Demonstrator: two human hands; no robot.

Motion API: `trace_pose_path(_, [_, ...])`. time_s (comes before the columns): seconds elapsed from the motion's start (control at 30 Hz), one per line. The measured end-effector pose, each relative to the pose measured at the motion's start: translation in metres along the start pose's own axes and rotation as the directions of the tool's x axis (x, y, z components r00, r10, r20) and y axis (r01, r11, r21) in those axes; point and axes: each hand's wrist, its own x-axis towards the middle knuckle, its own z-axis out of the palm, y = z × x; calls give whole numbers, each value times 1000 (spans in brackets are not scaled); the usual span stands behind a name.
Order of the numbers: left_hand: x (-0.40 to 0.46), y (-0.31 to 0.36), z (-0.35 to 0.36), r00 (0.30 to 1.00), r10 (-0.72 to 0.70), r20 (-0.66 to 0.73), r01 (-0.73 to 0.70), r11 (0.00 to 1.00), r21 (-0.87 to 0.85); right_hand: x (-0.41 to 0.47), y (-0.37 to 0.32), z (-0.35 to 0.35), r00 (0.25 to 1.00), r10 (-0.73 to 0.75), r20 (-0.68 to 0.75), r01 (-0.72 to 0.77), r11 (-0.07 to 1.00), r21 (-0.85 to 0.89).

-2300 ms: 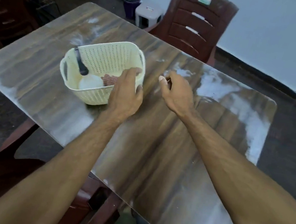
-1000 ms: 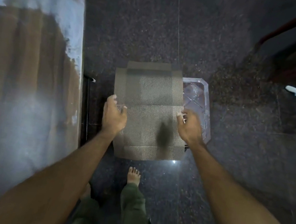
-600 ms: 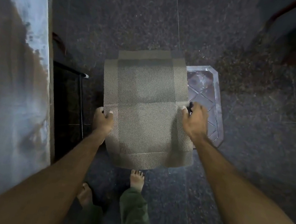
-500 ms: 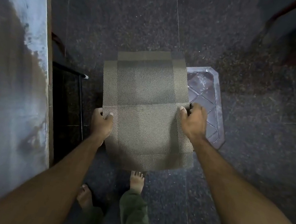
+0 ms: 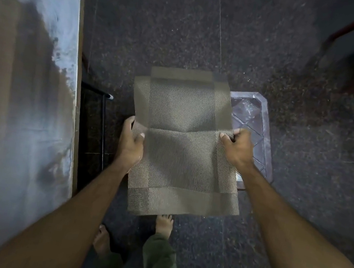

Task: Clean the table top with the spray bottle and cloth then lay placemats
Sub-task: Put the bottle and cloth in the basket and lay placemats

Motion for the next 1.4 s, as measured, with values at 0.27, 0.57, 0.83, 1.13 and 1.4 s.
trace_pose_path(0.27, [-19, 48, -40, 973, 218, 72, -204, 965, -166, -28, -48, -42, 989, -102, 108, 85, 985, 149])
trace_pose_path(0.57, [-66, 104, -142, 901, 432, -43, -425, 860, -283, -101, -137, -77, 962, -274, 0, 262, 919, 294])
trace_pose_path(0.83, [-93, 86, -286, 866, 463, -187, -498, 828, -256, -168, -237, -29, 888, -458, 49, 419, 848, 325])
trace_pose_path(1.13, [-74, 36, -403, 865, 374, -335, -458, 860, -224, -224, -339, 62, 819, -561, 120, 490, 793, 362])
trace_pose_path(1.4, [-34, 10, -441, 880, 342, -330, -427, 874, -232, -217, -369, 140, 857, -509, 79, 478, 843, 246])
